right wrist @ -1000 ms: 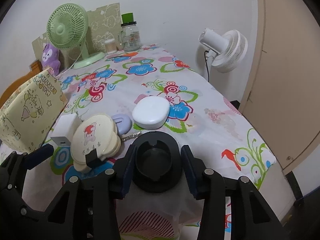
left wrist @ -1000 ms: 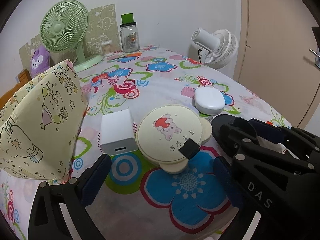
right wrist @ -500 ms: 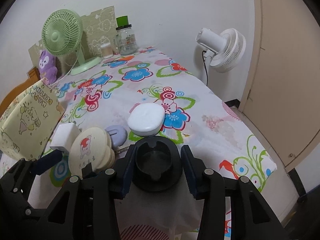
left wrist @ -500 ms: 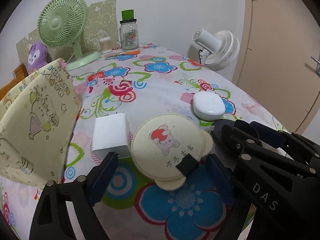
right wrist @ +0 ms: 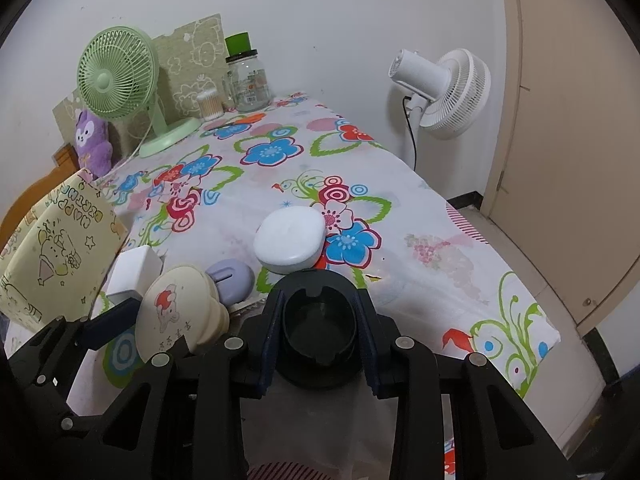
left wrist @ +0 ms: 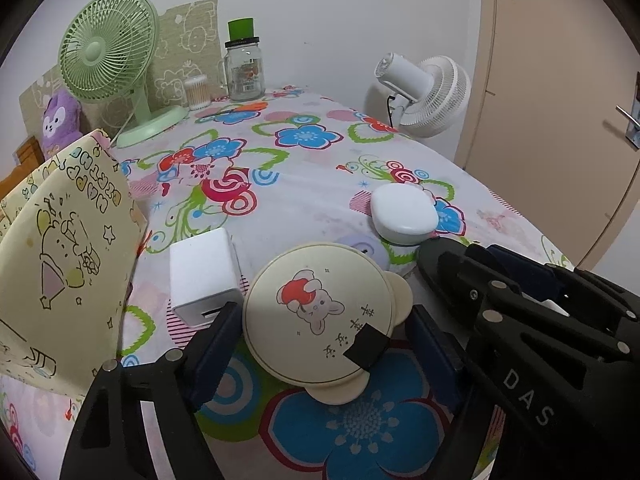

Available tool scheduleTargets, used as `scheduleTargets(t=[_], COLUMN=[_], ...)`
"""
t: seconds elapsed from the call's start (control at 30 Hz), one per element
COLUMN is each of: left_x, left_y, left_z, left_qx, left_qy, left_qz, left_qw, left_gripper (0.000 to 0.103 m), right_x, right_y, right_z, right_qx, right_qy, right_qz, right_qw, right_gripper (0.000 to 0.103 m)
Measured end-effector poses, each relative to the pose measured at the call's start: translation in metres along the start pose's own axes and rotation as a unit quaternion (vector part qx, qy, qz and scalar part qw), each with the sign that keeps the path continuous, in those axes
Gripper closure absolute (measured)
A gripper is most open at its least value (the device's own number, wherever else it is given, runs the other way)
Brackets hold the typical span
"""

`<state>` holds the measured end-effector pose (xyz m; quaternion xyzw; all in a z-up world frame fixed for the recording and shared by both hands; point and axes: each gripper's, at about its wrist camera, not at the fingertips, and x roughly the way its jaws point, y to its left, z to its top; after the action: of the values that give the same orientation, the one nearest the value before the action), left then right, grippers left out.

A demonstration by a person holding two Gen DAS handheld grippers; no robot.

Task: Organize rigid objects
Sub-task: 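Lift and carry the coaster in the left tool while the right tool carries the holder to the box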

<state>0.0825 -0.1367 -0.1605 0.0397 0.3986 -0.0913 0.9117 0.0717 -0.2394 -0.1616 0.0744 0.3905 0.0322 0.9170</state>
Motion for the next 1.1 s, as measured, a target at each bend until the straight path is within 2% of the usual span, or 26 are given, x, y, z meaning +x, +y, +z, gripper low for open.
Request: scheduleTargets(t=[0.73, 1.1], left_x=[-0.042, -0.065], left_y=[0.015, 0.025], left_z=[0.001, 0.016], left_qx=[-0.004, -0.008], left_qy=[-0.036, -0.057], left_qz=[-0.001, 0.012], left_qw=[0.9994, 0.9983], left_gripper=[0.019, 0.019], right_x=[-0.031, -0.050], right_y=[0.028, 0.045], right_z=[0.005, 0.024], right_qx=[-0.015, -0.023], right_qy=[-0.024, -0.042], right_qz=[0.002, 0.009], right_qw=[1.000, 0.999], right_gripper=[0.065, 0.065])
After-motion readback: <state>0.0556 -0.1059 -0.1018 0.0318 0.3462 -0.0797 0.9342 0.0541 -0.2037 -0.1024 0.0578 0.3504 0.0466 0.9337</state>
